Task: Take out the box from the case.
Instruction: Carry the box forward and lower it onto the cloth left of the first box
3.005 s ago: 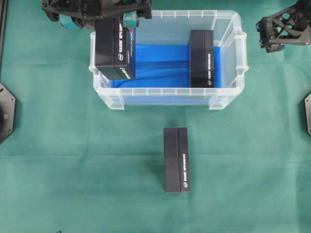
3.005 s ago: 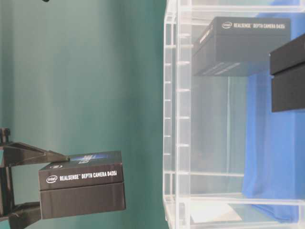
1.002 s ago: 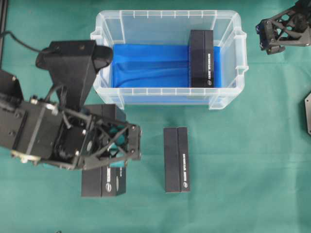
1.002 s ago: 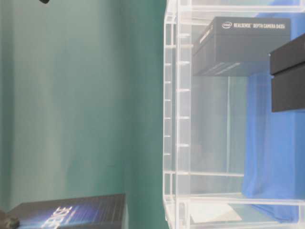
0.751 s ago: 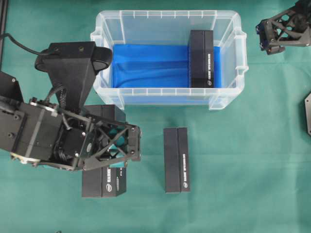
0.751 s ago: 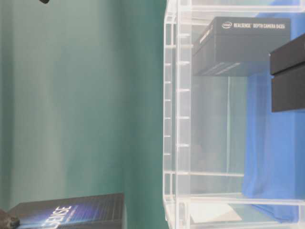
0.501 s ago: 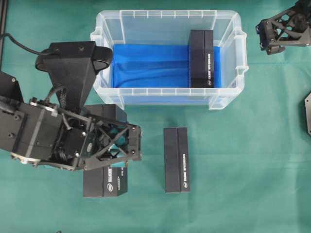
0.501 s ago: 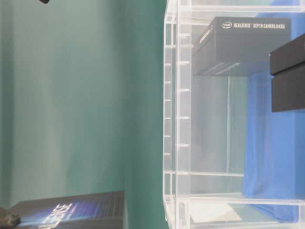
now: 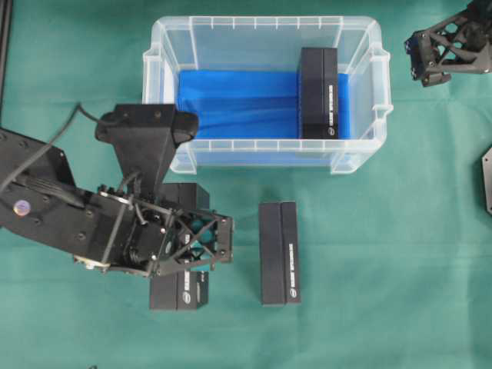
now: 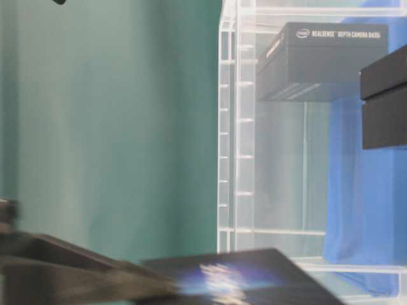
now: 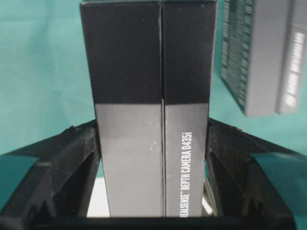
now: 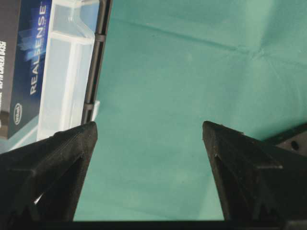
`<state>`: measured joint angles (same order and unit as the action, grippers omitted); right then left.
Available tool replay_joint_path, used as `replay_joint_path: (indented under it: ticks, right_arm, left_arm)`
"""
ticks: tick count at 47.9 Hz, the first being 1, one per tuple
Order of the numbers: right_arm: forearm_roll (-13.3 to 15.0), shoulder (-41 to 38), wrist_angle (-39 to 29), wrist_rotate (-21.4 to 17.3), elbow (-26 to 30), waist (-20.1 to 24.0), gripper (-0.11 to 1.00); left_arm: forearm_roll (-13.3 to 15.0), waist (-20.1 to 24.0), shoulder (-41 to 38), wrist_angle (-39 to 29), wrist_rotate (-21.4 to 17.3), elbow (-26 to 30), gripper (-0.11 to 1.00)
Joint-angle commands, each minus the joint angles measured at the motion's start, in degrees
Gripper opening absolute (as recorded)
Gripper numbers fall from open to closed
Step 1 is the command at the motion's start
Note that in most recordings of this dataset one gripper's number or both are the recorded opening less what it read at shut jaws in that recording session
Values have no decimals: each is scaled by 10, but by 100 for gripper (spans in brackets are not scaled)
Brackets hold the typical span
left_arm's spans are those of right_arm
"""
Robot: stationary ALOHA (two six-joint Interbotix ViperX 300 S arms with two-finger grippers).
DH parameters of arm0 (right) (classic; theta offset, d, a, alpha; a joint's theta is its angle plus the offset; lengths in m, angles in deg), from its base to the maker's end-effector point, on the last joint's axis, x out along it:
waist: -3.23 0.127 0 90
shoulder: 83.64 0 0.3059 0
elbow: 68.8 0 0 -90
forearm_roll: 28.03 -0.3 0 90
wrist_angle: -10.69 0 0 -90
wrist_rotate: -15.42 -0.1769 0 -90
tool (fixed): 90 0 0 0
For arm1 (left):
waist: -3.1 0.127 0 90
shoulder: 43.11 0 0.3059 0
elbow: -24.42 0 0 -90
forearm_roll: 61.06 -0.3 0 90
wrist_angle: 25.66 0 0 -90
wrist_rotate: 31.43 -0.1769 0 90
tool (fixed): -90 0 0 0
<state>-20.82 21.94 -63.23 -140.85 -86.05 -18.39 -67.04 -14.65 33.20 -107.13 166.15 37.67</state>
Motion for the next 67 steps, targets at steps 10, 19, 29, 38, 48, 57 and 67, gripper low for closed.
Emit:
replay_joint_path:
  ticks: [10,19,29,38,48,57,67]
  right_arm:
    - [2,7,3,0,4,1,85]
    - [2,7,4,0,4,1,85]
    - [1,6,3,0,4,1,85]
    - [1,6,3,0,4,1,85]
    - [2,7,2,0,4,4,85]
    - [2,6,2,0,4,4,85]
    - [1,8,2,0,4,4,85]
  left_arm:
    - [-4,-4,6,80,2,-86,59]
    - [-4,-2,-4,150,2,-141,59]
    - [-4,9,-21,186,2,-173,59]
    - [-4,23,-20,188,2,-183,59]
    - [0,25,-18,203,2,-185,59]
    - [11,24,-18,222,1,-185,59]
    - [40,12,-18,222,1,-185,60]
